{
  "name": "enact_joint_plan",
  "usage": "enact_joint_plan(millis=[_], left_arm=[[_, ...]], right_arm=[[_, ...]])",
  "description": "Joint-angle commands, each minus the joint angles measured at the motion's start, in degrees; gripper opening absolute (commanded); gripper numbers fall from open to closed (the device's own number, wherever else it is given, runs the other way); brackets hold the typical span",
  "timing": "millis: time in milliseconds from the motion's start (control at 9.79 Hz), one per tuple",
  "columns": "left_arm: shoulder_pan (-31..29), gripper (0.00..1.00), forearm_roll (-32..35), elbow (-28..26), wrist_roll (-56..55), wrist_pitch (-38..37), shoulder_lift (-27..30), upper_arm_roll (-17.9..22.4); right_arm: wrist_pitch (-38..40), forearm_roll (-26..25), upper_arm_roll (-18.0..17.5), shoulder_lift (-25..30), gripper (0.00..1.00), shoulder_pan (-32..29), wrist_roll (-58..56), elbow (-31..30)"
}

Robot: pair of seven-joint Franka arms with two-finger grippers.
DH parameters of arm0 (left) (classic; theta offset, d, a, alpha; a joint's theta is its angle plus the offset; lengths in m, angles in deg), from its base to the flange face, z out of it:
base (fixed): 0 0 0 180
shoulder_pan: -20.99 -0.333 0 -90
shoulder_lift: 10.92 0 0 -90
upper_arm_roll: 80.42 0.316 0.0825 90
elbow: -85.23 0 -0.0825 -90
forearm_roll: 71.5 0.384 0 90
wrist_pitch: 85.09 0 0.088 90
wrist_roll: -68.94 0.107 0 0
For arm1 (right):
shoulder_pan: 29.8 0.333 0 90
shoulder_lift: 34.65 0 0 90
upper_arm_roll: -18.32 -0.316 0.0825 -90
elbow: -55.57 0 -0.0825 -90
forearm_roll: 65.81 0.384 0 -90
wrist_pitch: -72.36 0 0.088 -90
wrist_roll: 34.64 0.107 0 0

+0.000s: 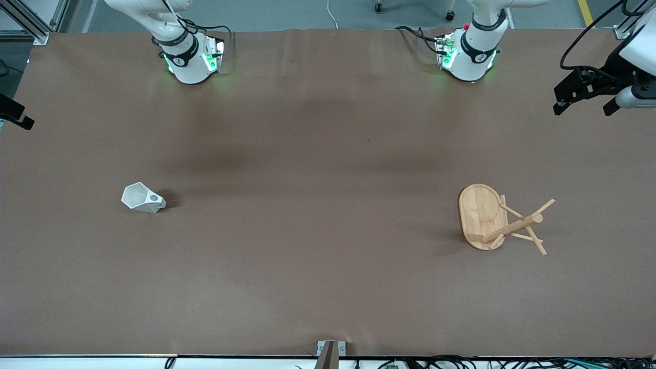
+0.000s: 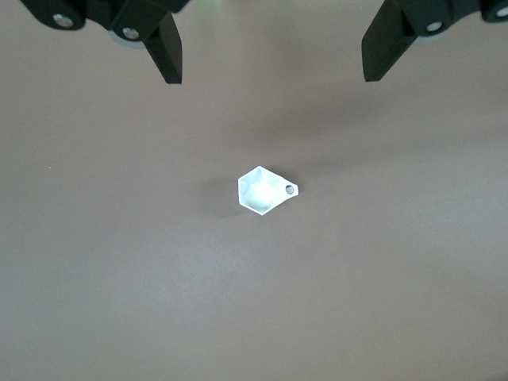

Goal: Hang cup on rack
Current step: 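Move the right gripper toward the white cup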

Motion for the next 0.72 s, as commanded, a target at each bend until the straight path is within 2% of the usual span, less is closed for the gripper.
enact_joint_plan(millis=[0, 511, 613], left_arm=[[0.9, 1.00, -0.6, 0.0, -0.2, -1.8, -1.2, 0.3], [0.5, 1.00, -1.1, 1.2, -0.1, -1.7, -3.3, 0.1], [0.5, 1.00, -2.3, 1.2, -0.1, -1.6, -3.4, 0.0]], right_arm=[[0.7, 0.6, 0.0, 0.0, 1.00, -0.4, -0.7, 0.4], [3.2, 0.4, -0.2, -0.2, 1.00, -0.2, -0.7, 0.2], [1.4, 0.3, 0.0, -0.8, 1.00, -0.3, -0.7, -2.7]])
